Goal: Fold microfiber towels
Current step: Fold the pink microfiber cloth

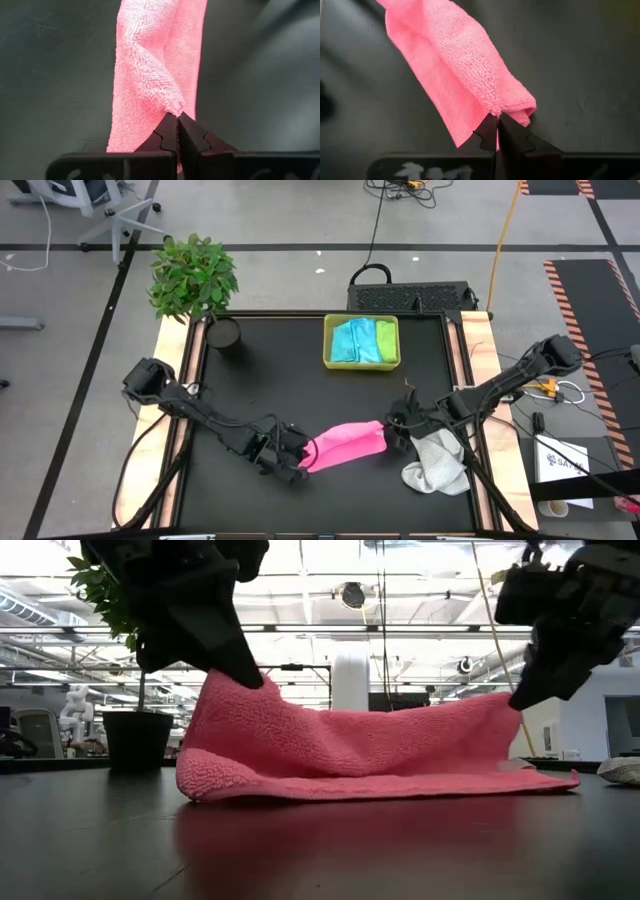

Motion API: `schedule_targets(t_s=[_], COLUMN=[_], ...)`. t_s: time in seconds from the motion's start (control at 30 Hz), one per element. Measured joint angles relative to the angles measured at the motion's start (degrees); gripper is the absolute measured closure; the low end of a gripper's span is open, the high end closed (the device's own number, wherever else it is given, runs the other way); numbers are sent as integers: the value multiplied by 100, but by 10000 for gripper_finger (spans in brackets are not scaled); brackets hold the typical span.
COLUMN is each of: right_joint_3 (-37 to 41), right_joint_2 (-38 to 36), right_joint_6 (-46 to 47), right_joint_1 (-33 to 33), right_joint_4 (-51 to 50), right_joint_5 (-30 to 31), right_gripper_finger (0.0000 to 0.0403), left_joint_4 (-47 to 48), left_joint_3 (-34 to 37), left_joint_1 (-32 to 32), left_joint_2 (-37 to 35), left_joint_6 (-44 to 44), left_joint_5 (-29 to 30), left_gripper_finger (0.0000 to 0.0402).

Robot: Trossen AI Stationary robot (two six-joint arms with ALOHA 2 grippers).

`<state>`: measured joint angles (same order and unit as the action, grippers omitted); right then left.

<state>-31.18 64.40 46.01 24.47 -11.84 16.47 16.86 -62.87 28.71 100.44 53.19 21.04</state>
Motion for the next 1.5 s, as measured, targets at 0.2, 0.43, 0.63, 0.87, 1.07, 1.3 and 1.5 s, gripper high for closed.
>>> schedule_targets(t_s=[0.2, 0.43, 0.63, 0.87, 1.07, 1.3, 1.5], right_joint_3=[0, 0, -4, -2, -4, -4, -2], right_joint_2=[0, 135, 520, 661, 751, 975, 1019], right_joint_6=[460, 710, 817, 1033, 907, 886, 926], right_joint_1=[445, 699, 878, 1097, 1138, 1138, 1138], right_joint_4=[-117, -279, -101, 79, 39, 80, 223], right_joint_5=[0, 17, -22, -26, -344, -767, -763], right_gripper_finger=[403, 403, 403, 403, 403, 377, 326], left_joint_4=[-8, 140, 7, -102, -87, -154, -347], left_joint_3=[-2, -2, -2, -7, -4, -4, -4], left_joint_1=[132, 286, 280, 282, 265, 212, 219], left_joint_2=[0, 92, 312, 354, 354, 354, 354], left_joint_6=[175, 366, 440, 457, 499, 518, 520], left_joint_5=[-11, -24, -217, -313, -348, -790, -807], left_gripper_finger=[401, 401, 401, 397, 377, 311, 252])
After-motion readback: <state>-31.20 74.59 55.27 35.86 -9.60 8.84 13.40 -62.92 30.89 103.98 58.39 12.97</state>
